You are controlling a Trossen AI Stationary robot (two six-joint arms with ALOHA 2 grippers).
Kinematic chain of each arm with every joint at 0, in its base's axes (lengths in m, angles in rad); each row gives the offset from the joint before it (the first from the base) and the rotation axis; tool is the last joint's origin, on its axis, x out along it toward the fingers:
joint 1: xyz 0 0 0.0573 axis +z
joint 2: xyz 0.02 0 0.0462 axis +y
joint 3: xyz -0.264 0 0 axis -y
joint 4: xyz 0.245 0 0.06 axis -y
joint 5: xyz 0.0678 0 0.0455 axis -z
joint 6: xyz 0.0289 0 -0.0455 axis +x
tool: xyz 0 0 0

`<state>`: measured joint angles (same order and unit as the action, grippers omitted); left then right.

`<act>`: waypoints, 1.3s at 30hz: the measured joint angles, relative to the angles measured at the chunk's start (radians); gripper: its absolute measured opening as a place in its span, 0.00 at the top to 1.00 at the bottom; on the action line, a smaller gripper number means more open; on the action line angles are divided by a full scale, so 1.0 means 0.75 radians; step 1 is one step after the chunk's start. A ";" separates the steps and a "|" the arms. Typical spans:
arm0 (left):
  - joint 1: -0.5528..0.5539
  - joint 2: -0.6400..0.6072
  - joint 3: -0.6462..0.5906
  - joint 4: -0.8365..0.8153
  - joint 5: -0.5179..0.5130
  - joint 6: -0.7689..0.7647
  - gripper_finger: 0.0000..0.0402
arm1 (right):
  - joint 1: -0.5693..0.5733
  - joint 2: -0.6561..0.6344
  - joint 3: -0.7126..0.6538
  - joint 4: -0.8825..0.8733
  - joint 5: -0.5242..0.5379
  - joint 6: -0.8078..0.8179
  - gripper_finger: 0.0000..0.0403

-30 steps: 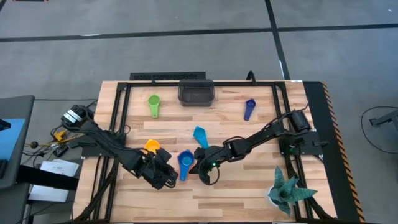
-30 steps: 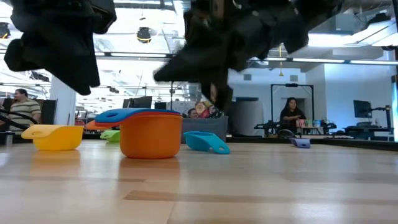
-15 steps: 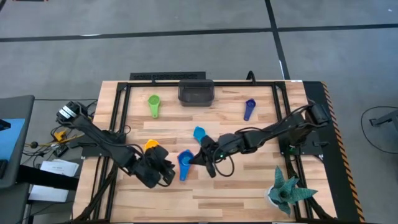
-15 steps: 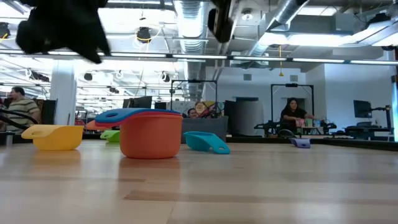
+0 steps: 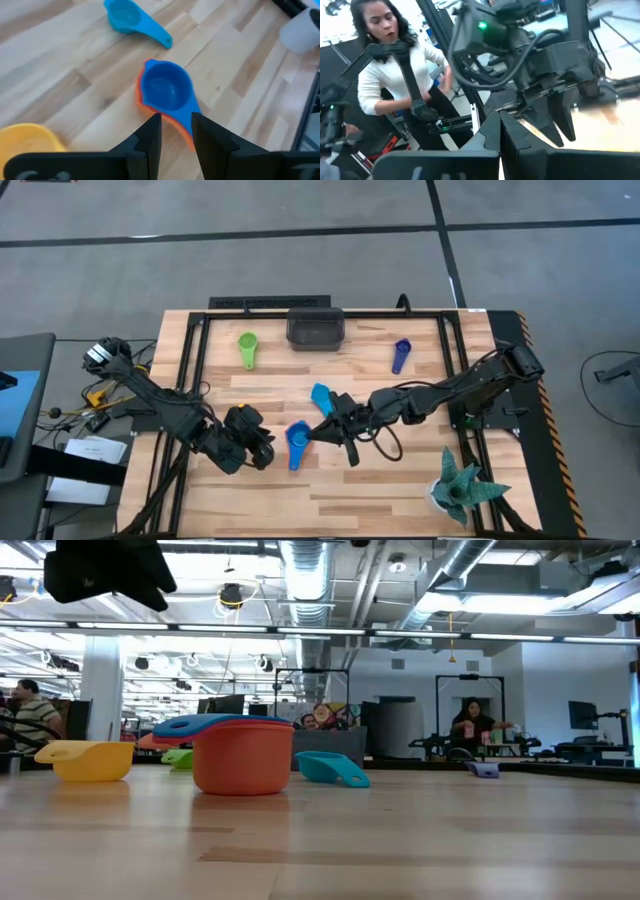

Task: Nest measuring cups in basket
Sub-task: Stack the yellow measuring cup on top of the blue measuring cup

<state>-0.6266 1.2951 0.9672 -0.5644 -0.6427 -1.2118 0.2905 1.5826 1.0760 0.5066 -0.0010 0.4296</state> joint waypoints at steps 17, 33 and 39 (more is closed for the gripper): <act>0.014 -0.115 0.000 -0.339 -0.028 -0.150 0.77 | -0.018 0.001 0.147 -0.413 0.334 0.209 0.96; 0.327 -0.294 0.001 -0.416 -0.044 -0.085 0.77 | -0.231 -0.158 0.155 -0.616 0.139 0.173 0.93; 0.493 -0.293 0.001 -0.408 -0.061 -0.128 0.77 | -0.426 -0.314 0.155 -0.840 -0.108 0.117 0.95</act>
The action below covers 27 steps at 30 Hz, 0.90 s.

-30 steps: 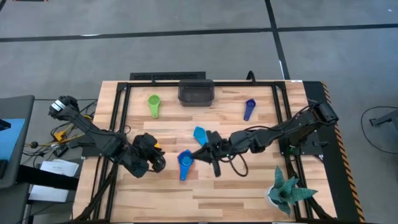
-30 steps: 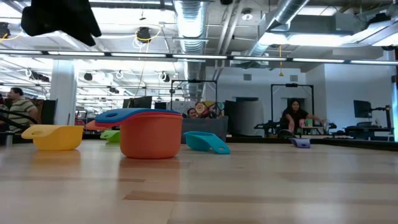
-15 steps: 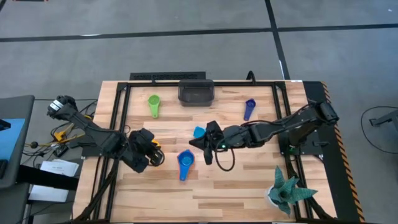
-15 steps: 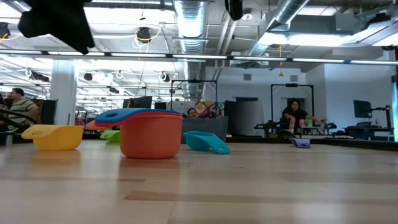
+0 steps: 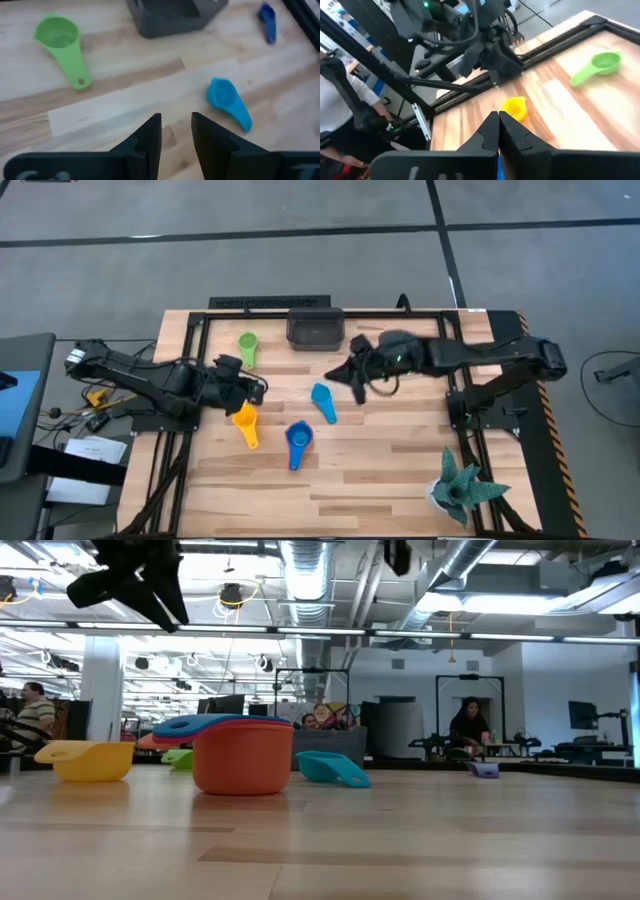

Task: Nest measuring cups in basket
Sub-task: Stack the yellow measuring cup on top of the blue measuring cup

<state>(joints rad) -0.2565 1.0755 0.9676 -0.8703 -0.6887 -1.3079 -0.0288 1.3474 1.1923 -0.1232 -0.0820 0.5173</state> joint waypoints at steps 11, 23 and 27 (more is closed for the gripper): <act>0.153 0.007 -0.001 0.018 -0.055 -0.120 0.77 | -0.260 -0.105 -0.001 -0.273 -0.247 -0.174 0.91; 0.602 0.008 -0.034 -0.062 0.152 0.067 0.72 | -0.407 -0.064 -0.005 -0.213 -0.338 -0.193 0.88; 0.825 0.008 -0.086 0.000 0.256 0.291 0.67 | -0.459 -0.032 0.002 -0.118 -0.349 -0.185 0.83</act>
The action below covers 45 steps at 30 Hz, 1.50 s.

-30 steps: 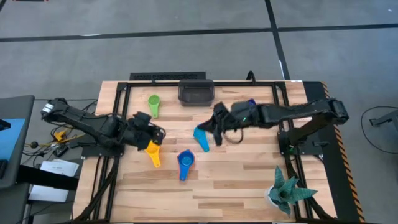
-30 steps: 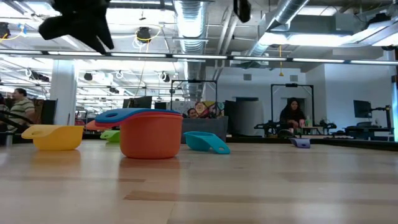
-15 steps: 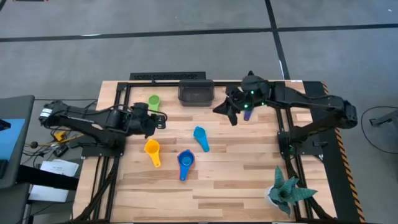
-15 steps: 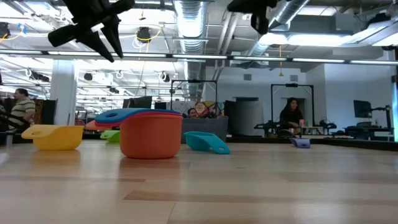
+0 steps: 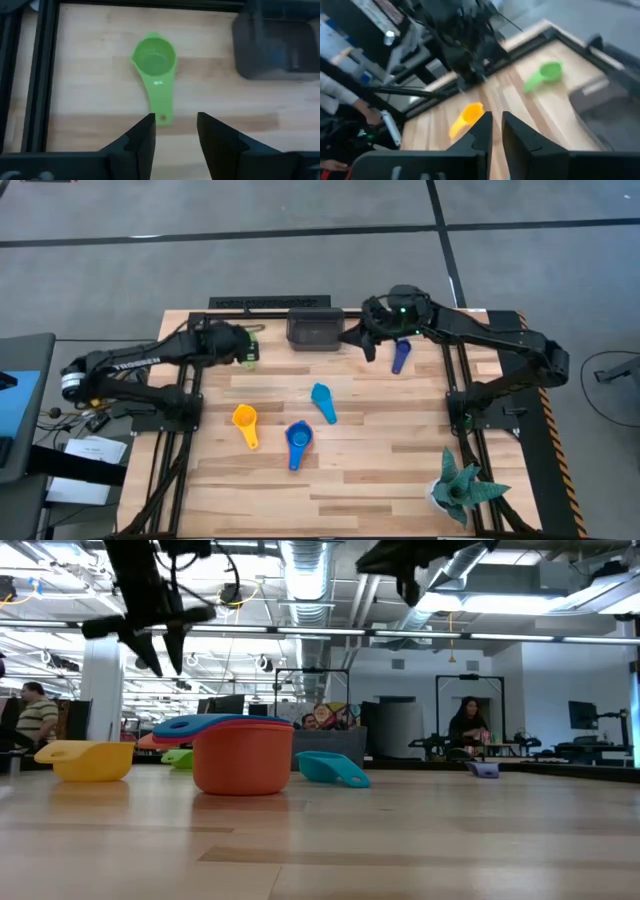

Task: Nest measuring cups in basket
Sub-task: Stack the yellow measuring cup on top of the blue measuring cup

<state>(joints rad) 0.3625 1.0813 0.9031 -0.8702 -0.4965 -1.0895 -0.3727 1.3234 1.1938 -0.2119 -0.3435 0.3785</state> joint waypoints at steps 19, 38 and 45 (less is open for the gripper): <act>0.499 0.180 -0.144 0.370 0.168 0.305 0.61 | -0.199 0.130 -0.003 0.014 -0.069 0.188 0.45; 0.525 0.545 -0.144 0.544 0.202 0.124 0.61 | -0.338 0.129 -0.003 -0.100 -0.246 0.109 0.48; 0.560 0.549 -0.144 0.557 0.184 0.111 0.61 | -0.354 0.129 -0.003 -0.101 -0.270 0.080 0.51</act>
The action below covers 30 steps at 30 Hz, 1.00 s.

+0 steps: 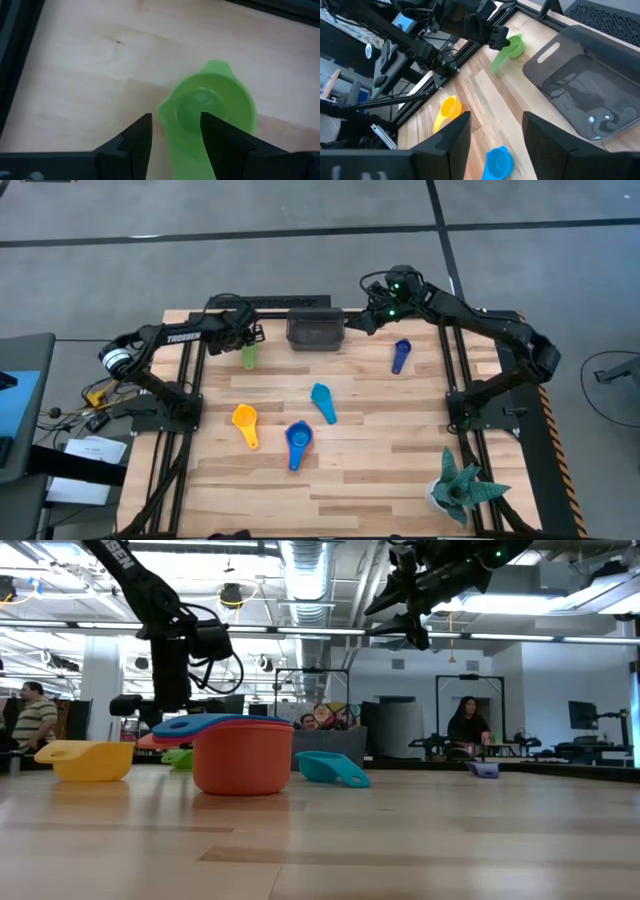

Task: Nest measuring cups in basket
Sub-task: Stack the yellow measuring cup on top of the blue measuring cup

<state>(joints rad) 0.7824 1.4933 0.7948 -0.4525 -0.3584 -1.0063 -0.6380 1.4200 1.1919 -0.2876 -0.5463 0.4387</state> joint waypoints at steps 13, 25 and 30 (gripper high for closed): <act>0.012 0.000 0.000 -0.002 -0.012 0.011 0.61 | -0.037 0.000 0.000 0.001 -0.001 -0.028 0.51; -0.002 0.000 0.000 -0.036 -0.022 -0.064 0.61 | -0.052 -0.001 0.000 0.002 -0.006 -0.028 0.52; 0.006 -0.012 0.001 -0.036 -0.003 -0.118 0.61 | -0.062 -0.001 0.000 0.002 -0.006 -0.028 0.53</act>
<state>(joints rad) 0.7868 1.4845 0.7952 -0.4793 -0.3607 -1.0946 -0.6848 1.4193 1.1919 -0.2863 -0.5507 0.4179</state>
